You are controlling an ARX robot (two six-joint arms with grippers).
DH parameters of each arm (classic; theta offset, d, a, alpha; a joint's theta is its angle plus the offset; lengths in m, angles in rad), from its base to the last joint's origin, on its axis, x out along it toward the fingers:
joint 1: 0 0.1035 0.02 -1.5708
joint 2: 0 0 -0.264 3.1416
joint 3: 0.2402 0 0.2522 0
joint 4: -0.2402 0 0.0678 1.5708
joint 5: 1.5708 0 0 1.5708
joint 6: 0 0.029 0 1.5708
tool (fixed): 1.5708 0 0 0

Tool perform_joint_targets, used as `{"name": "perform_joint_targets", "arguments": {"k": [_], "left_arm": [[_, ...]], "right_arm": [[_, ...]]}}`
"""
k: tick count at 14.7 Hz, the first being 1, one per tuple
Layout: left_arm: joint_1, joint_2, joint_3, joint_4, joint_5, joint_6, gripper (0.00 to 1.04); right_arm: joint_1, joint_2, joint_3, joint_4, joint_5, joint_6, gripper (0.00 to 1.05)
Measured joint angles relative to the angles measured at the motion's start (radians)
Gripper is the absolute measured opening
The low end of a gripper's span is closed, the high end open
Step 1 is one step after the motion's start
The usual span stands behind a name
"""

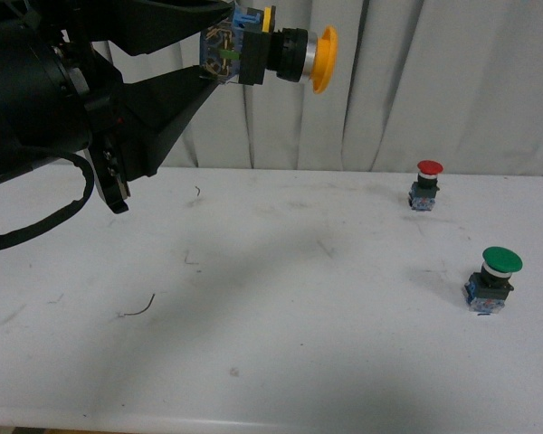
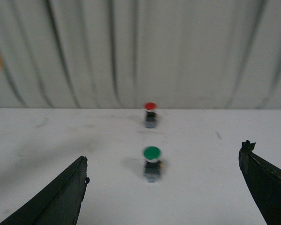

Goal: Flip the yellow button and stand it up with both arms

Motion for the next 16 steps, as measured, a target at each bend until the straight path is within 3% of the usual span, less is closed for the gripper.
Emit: {"name": "perform_joint_targets", "arguments": {"k": [1,2,3,6,7,9,13,15,16], "left_arm": [[-0.002,0.0,0.0,0.0,-0.002,0.001,0.31],[-0.005,0.0,0.0,0.0,-0.003,0.003,0.31],[-0.006,0.0,0.0,-0.002,-0.004,0.004,0.31],[-0.018,0.0,0.0,0.0,-0.015,0.009,0.31],[-0.019,0.0,0.0,-0.001,-0.015,0.012,0.31],[-0.019,0.0,0.0,0.0,-0.02,0.022,0.31],[-0.011,-0.001,0.0,0.0,-0.022,0.023,0.31],[-0.011,-0.001,0.0,-0.001,-0.022,0.024,0.31],[-0.012,-0.001,0.004,0.0,-0.022,0.026,0.31]], "right_arm": [[-0.092,0.077,0.0,0.108,-0.2,0.023,0.98],[-0.146,0.229,0.002,0.252,-0.329,0.037,0.98],[-0.13,0.423,0.014,0.45,-0.397,0.047,0.98],[-0.062,1.019,0.267,0.968,-0.324,0.057,0.98],[-0.033,1.167,0.362,1.036,-0.306,0.05,0.98],[-0.003,1.432,0.561,1.02,-0.28,0.047,0.98],[0.075,1.513,0.683,1.01,-0.303,0.075,0.98],[0.142,1.514,0.675,1.042,-0.388,0.206,0.98],[0.167,1.521,0.663,1.135,-0.454,0.348,0.98]]}}
